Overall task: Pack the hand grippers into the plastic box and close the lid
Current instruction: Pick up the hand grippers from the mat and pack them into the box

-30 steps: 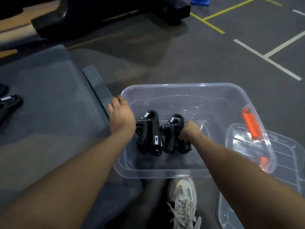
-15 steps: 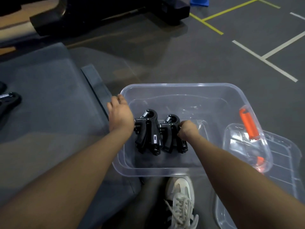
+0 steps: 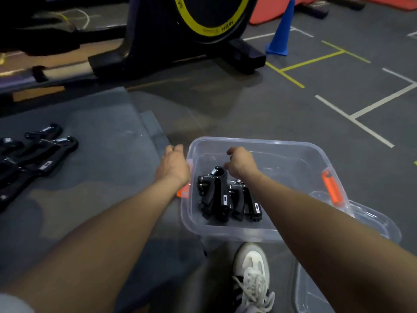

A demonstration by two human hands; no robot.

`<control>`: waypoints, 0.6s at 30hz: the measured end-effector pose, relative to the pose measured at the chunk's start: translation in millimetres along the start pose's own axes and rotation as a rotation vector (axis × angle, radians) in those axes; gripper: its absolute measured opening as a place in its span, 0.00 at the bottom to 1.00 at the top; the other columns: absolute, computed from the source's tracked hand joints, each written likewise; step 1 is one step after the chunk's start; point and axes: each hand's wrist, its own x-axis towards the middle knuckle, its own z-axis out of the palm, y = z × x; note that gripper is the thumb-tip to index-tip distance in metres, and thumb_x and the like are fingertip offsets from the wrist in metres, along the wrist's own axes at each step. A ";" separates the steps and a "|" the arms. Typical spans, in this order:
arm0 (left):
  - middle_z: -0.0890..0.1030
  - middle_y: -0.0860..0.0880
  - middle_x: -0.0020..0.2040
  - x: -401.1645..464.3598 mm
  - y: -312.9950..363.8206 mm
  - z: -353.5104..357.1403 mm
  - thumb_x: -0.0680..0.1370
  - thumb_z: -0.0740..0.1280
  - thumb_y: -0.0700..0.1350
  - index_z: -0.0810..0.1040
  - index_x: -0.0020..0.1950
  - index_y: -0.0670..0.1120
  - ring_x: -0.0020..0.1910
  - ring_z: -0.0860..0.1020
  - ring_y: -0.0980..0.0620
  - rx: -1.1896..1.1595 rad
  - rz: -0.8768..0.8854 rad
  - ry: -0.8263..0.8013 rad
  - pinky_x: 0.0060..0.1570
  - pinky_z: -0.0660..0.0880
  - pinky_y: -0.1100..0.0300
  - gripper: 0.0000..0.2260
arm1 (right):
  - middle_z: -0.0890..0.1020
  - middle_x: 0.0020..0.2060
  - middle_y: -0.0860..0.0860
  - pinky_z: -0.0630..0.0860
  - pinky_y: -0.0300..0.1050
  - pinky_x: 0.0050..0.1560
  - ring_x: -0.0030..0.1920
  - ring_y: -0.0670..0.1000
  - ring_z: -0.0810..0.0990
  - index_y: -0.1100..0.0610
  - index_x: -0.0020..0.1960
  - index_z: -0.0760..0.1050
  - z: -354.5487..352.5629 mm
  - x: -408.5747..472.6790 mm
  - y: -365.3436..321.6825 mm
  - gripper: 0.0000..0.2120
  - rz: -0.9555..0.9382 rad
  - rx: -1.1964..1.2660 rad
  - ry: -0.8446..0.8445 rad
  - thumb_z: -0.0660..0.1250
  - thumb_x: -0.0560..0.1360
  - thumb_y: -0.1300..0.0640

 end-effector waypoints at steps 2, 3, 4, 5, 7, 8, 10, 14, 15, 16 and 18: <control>0.65 0.40 0.68 -9.5 -14.8 -23.2 0.77 0.64 0.41 0.65 0.70 0.43 0.67 0.70 0.39 -0.013 -0.023 0.018 0.67 0.68 0.48 0.22 | 0.79 0.60 0.58 0.74 0.48 0.61 0.62 0.58 0.77 0.62 0.64 0.73 2.9 -10.7 -32.9 0.19 -0.076 -0.037 -0.020 0.69 0.74 0.61; 0.65 0.40 0.69 -14.8 -24.4 -35.5 0.77 0.64 0.42 0.66 0.70 0.43 0.67 0.70 0.39 -0.016 -0.037 0.033 0.67 0.68 0.48 0.22 | 0.79 0.60 0.59 0.73 0.47 0.61 0.62 0.58 0.77 0.62 0.64 0.73 6.4 -16.4 -49.8 0.20 -0.112 -0.049 -0.033 0.70 0.74 0.60; 0.65 0.41 0.69 -20.4 -35.2 -47.9 0.77 0.64 0.43 0.66 0.70 0.44 0.67 0.70 0.39 -0.012 -0.055 0.051 0.67 0.68 0.48 0.21 | 0.79 0.59 0.59 0.73 0.47 0.60 0.62 0.58 0.77 0.62 0.64 0.73 11.7 -21.6 -66.7 0.21 -0.148 -0.056 -0.046 0.71 0.73 0.59; 0.66 0.41 0.69 -26.7 -47.8 -60.2 0.77 0.64 0.44 0.67 0.69 0.44 0.67 0.70 0.40 0.000 -0.079 0.069 0.66 0.68 0.48 0.20 | 0.80 0.59 0.60 0.73 0.47 0.59 0.62 0.58 0.77 0.63 0.63 0.73 17.4 -28.3 -84.2 0.20 -0.185 -0.072 -0.055 0.71 0.72 0.59; 0.66 0.42 0.69 -41.0 -77.9 -83.2 0.77 0.64 0.45 0.67 0.68 0.44 0.68 0.69 0.41 0.012 -0.133 0.100 0.66 0.68 0.48 0.20 | 0.79 0.60 0.59 0.73 0.46 0.60 0.63 0.58 0.77 0.62 0.63 0.74 32.5 -43.3 -118.5 0.21 -0.251 -0.109 -0.078 0.72 0.72 0.57; 0.66 0.41 0.68 -49.0 -95.0 -93.7 0.77 0.65 0.45 0.68 0.68 0.44 0.67 0.69 0.41 0.010 -0.160 0.115 0.66 0.68 0.48 0.20 | 0.79 0.61 0.59 0.72 0.46 0.61 0.63 0.58 0.76 0.62 0.64 0.74 41.6 -51.9 -134.7 0.22 -0.281 -0.121 -0.097 0.72 0.72 0.57; 0.67 0.42 0.68 -67.1 -132.3 -112.1 0.77 0.65 0.44 0.68 0.68 0.44 0.67 0.69 0.41 0.003 -0.224 0.136 0.66 0.68 0.48 0.20 | 0.78 0.62 0.58 0.71 0.45 0.62 0.64 0.57 0.76 0.61 0.65 0.73 64.3 -69.9 -164.5 0.23 -0.333 -0.116 -0.154 0.72 0.72 0.56; 0.67 0.43 0.68 -109.7 -203.7 -144.4 0.77 0.64 0.44 0.67 0.68 0.45 0.68 0.69 0.41 0.003 -0.369 0.175 0.66 0.67 0.50 0.20 | 0.77 0.63 0.58 0.69 0.44 0.64 0.65 0.57 0.75 0.61 0.67 0.71 118.4 -108.9 -213.3 0.24 -0.427 -0.139 -0.294 0.71 0.73 0.56; 0.67 0.43 0.67 -120.5 -220.0 -150.3 0.77 0.64 0.45 0.67 0.68 0.45 0.68 0.69 0.41 0.001 -0.403 0.188 0.66 0.67 0.49 0.19 | 0.77 0.63 0.59 0.69 0.44 0.64 0.65 0.57 0.75 0.62 0.67 0.71 131.6 -119.4 -223.2 0.24 -0.452 -0.153 -0.326 0.71 0.73 0.56; 0.67 0.43 0.67 -130.8 -236.2 -154.8 0.77 0.64 0.45 0.67 0.67 0.45 0.67 0.69 0.41 -0.004 -0.433 0.198 0.66 0.68 0.48 0.19 | 0.78 0.63 0.59 0.70 0.44 0.64 0.65 0.57 0.75 0.62 0.67 0.71 145.5 -129.3 -232.4 0.24 -0.471 -0.165 -0.357 0.71 0.73 0.56; 0.67 0.42 0.66 -150.8 -267.5 -160.2 0.76 0.65 0.45 0.68 0.66 0.44 0.66 0.69 0.41 -0.021 -0.483 0.205 0.65 0.69 0.48 0.19 | 0.78 0.62 0.59 0.70 0.44 0.63 0.64 0.57 0.76 0.62 0.66 0.71 173.8 -148.3 -247.8 0.24 -0.504 -0.188 -0.416 0.71 0.73 0.56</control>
